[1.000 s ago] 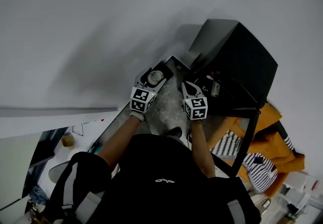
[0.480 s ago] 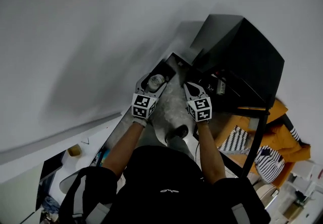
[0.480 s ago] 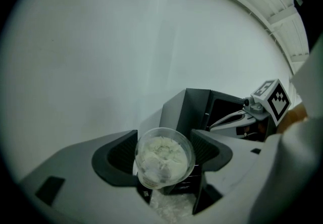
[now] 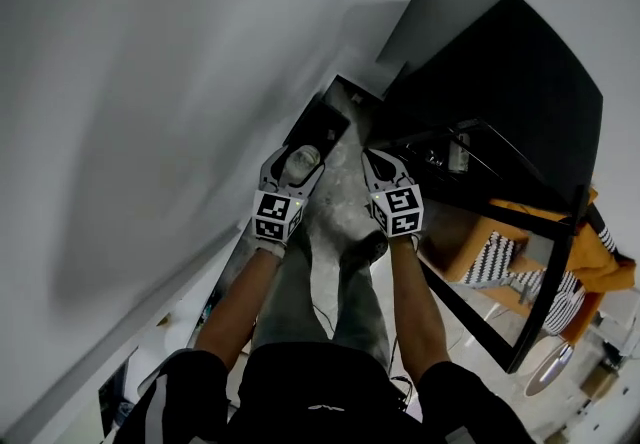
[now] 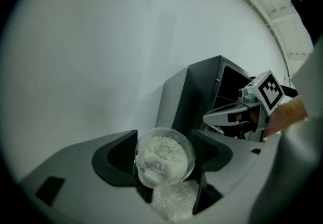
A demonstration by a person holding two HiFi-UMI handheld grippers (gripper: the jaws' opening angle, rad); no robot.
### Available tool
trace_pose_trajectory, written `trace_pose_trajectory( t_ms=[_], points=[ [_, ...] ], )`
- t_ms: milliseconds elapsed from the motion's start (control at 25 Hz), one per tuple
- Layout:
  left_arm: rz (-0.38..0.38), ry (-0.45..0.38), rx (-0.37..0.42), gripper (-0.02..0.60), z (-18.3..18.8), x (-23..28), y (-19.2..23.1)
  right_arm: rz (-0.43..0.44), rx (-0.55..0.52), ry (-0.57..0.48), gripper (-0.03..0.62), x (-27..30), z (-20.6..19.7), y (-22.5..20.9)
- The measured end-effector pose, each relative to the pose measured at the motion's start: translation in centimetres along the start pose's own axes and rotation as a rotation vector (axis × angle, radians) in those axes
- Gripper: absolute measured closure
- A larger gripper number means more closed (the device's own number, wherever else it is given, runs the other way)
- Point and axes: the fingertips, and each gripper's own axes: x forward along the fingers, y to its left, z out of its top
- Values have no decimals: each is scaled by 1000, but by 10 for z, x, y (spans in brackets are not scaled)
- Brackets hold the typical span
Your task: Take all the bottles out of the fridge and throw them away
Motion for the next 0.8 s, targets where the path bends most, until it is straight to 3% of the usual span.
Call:
trace_pose_trajectory(
  t_ms=[480, 800],
  points=[
    [-66, 107, 12, 249, -142, 97, 45, -82, 199, 19, 585, 97, -168, -21],
    [-79, 164, 27, 249, -197, 138, 62, -100, 281, 46, 585, 124, -225, -14]
  ],
)
